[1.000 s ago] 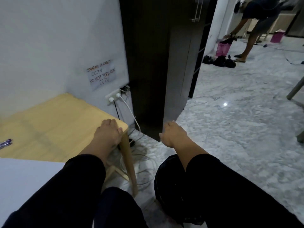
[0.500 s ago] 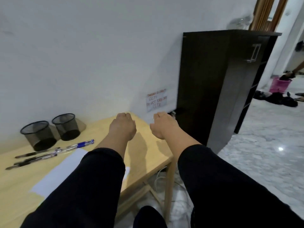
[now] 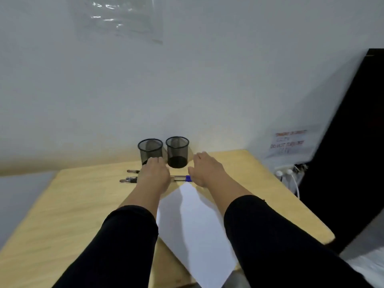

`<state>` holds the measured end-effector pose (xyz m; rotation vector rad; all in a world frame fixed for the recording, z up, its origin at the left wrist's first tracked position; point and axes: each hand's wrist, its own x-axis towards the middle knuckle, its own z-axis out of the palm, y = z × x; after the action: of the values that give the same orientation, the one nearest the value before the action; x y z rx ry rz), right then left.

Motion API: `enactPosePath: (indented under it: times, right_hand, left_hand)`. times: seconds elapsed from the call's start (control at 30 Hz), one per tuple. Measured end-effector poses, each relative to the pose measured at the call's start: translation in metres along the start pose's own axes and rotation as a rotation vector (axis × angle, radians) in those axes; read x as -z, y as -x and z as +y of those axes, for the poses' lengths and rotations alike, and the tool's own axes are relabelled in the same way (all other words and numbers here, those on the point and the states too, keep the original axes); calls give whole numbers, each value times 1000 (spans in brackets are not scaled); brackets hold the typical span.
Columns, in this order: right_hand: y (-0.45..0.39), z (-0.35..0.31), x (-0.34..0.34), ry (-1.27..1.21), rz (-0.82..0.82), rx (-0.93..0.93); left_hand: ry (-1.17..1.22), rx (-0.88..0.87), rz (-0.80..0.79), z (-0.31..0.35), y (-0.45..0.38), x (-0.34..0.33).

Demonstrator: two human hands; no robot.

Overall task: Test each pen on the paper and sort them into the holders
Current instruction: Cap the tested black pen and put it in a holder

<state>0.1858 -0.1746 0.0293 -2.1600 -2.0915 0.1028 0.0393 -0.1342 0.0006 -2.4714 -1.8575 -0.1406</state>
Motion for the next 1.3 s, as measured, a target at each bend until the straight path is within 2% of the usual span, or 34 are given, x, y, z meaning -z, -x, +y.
enactPosePath:
  times: [0.17,0.3,0.43,0.67,0.73,0.8,0.9,0.97,1.03,1.17,1.3]
  right_hand:
    - [-32,-47,-46,15,-59,166]
    - [-52,-73,-78,54,-6,275]
    - [-68,-86,-101,163,48,402]
    - [-90,-89,-114,36,107,434]
    - [-92,-90,-111,-71,96,413]
    - [-94,-91,-101,-315,55,326]
    - [-97,-88,-77,-902,-53,82]
    - [-95,-87,-67,-1332,-182,-97]
    - [-89,-90,-70,-1588,-254,-202]
    - [-71,-96,-83,-1605,-274,-164]
    - [-56,-94,-80,-1608,-267,-149]
  left_hand:
    - [148,131,-47,-52,1,-34]
    - [198,182,-48,-84,0,-61]
    - [283,169,59,-103,-5,-78]
    - [308,142,180,-121,-15,-89]
    - [340,162,204,-125,-13,-90]
    - [397,165,226,-129,-9,-89]
    - [644,163,253,-128,-3,-81]
    - [810,163,298,-120,0,-73]
    - [893,164,360,-106,3,-65]
    - [951,152,430,-79,13,-54]
    - [942,180,383,-76,21,-54]
